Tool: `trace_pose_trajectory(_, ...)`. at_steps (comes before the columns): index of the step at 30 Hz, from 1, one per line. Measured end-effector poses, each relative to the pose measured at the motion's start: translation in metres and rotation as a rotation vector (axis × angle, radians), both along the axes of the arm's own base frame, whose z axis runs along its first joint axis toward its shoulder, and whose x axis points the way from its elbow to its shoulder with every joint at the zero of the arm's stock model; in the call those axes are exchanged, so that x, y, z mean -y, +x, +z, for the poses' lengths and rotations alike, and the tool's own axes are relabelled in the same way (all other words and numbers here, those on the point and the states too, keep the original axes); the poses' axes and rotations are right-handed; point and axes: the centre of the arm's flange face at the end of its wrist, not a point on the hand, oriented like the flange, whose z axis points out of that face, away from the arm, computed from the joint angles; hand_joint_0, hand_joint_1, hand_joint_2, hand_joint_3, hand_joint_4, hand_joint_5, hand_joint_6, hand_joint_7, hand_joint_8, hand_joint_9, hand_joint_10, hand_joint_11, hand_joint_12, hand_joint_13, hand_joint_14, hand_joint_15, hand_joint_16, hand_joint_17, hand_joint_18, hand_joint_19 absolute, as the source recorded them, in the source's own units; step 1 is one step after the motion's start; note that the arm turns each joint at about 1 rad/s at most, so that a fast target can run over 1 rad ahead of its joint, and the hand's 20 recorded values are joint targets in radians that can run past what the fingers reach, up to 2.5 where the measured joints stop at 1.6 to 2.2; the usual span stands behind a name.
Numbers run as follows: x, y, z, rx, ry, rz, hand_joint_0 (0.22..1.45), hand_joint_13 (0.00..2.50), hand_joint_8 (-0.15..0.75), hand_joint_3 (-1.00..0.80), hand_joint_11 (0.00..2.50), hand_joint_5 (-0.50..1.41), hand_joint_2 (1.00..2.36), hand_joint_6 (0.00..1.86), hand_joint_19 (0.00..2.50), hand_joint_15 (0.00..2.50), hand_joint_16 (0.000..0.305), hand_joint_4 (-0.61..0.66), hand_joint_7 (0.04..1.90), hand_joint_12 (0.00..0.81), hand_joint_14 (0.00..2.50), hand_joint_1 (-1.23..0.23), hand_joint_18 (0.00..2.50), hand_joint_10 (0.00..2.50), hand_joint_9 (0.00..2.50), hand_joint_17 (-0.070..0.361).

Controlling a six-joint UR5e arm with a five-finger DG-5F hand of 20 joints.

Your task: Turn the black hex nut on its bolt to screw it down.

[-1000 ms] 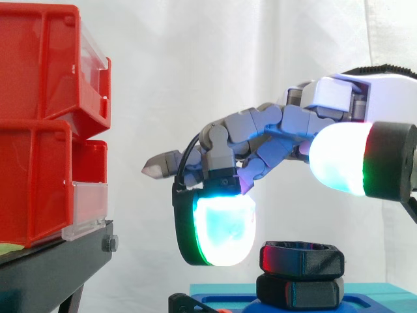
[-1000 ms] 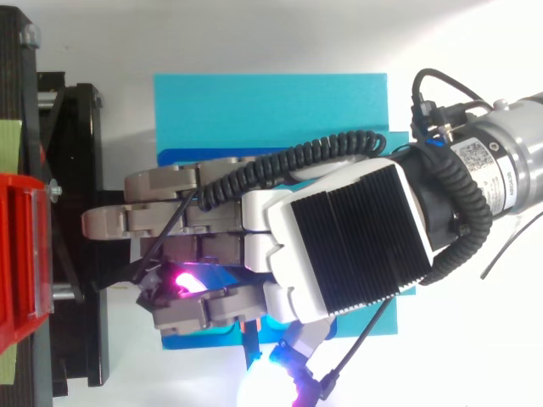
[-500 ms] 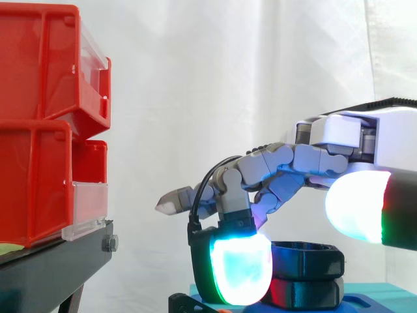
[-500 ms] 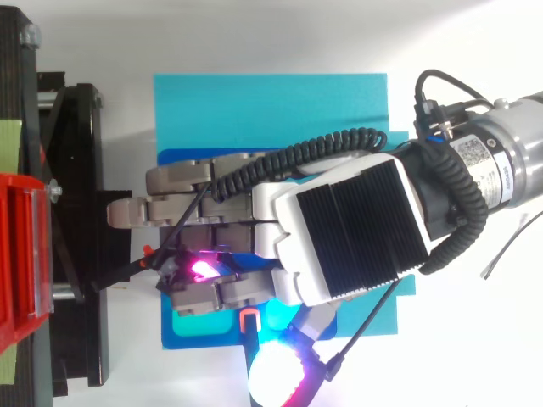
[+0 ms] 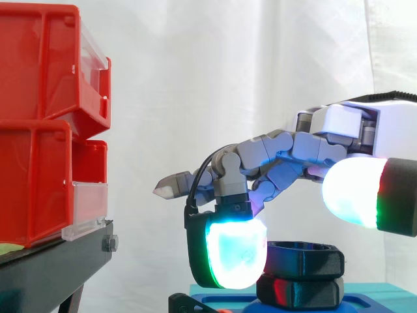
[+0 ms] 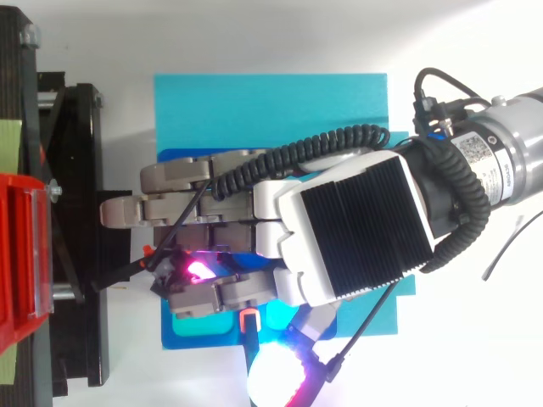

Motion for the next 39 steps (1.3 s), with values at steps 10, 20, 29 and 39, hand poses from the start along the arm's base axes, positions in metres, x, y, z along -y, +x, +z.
trace_pose_trajectory(10,0.0,-0.001,-0.001,-0.009,-0.001,0.0,0.47,0.39,0.328,-0.5,0.18,-0.05,1.0,0.57,0.26,0.0,0.056,0.21,1.34,0.381,0.0,-0.07,0.44,0.0,0.82,0.126)
trace_pose_trajectory(20,0.004,-0.002,-0.002,-0.016,-0.002,-0.004,0.45,0.4,0.338,-0.5,0.18,-0.05,1.0,0.58,0.25,0.0,0.058,0.23,1.32,0.39,0.0,-0.16,0.46,0.0,0.82,0.13)
trace_pose_trajectory(29,0.013,-0.003,-0.002,-0.014,-0.004,-0.006,0.42,0.4,0.349,-0.5,0.18,-0.05,1.0,0.58,0.24,0.0,0.061,0.24,1.31,0.405,0.0,-0.18,0.47,0.0,0.82,0.138)
trace_pose_trajectory(39,0.022,-0.005,-0.001,-0.01,-0.007,-0.003,0.4,0.41,0.356,-0.5,0.18,-0.05,1.0,0.58,0.24,0.0,0.064,0.26,1.3,0.421,0.0,-0.2,0.49,0.0,0.82,0.144)
